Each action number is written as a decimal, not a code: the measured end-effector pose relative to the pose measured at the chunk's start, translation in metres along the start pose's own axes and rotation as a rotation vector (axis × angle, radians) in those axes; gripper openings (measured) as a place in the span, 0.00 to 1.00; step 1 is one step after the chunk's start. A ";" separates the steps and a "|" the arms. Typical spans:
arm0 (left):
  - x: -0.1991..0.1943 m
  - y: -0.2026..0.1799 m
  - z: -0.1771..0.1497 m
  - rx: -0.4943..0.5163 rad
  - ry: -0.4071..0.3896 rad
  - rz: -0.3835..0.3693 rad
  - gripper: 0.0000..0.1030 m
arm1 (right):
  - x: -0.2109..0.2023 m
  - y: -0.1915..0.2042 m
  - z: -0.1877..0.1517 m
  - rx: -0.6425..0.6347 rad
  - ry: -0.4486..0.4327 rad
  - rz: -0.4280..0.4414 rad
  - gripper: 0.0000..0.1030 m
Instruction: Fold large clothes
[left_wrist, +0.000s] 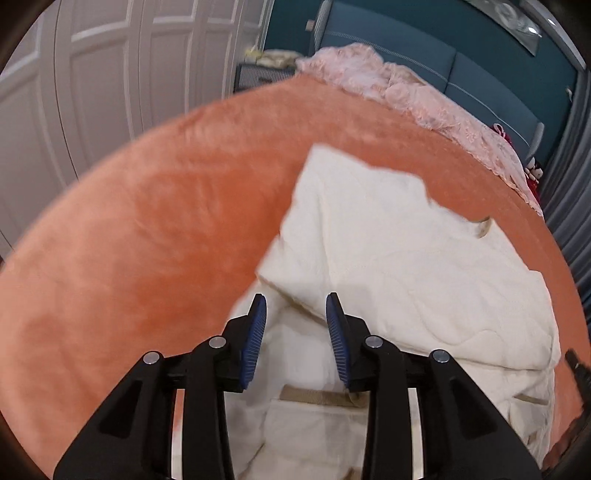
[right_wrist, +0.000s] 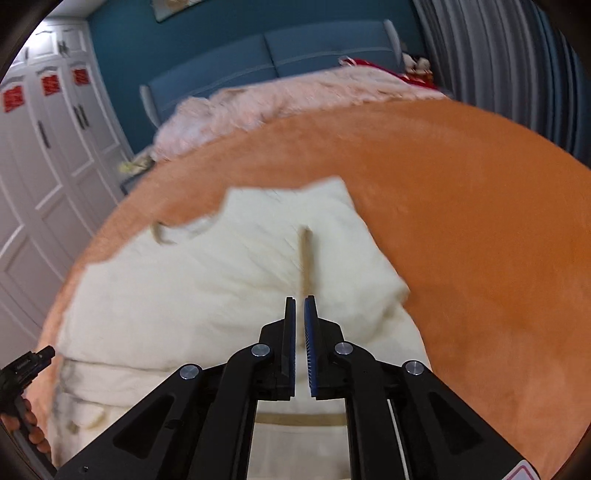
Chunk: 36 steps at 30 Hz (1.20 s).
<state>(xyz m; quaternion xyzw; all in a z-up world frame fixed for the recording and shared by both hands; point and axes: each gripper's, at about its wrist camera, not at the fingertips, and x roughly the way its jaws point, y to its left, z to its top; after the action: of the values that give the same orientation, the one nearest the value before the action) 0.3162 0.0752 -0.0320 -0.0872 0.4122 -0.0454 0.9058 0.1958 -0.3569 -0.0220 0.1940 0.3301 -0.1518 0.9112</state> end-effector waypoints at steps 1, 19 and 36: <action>-0.008 -0.004 0.008 0.003 -0.019 -0.006 0.31 | 0.001 0.004 0.006 0.002 0.007 0.017 0.08; 0.092 -0.093 -0.003 0.198 0.053 0.068 0.36 | 0.082 0.040 -0.026 -0.049 0.154 0.066 0.05; 0.091 -0.105 -0.024 0.259 -0.062 0.146 0.36 | 0.086 0.043 -0.034 -0.080 0.106 0.030 0.05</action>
<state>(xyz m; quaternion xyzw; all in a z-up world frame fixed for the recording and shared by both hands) 0.3568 -0.0443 -0.0940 0.0594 0.3801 -0.0294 0.9226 0.2580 -0.3164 -0.0919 0.1704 0.3806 -0.1144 0.9017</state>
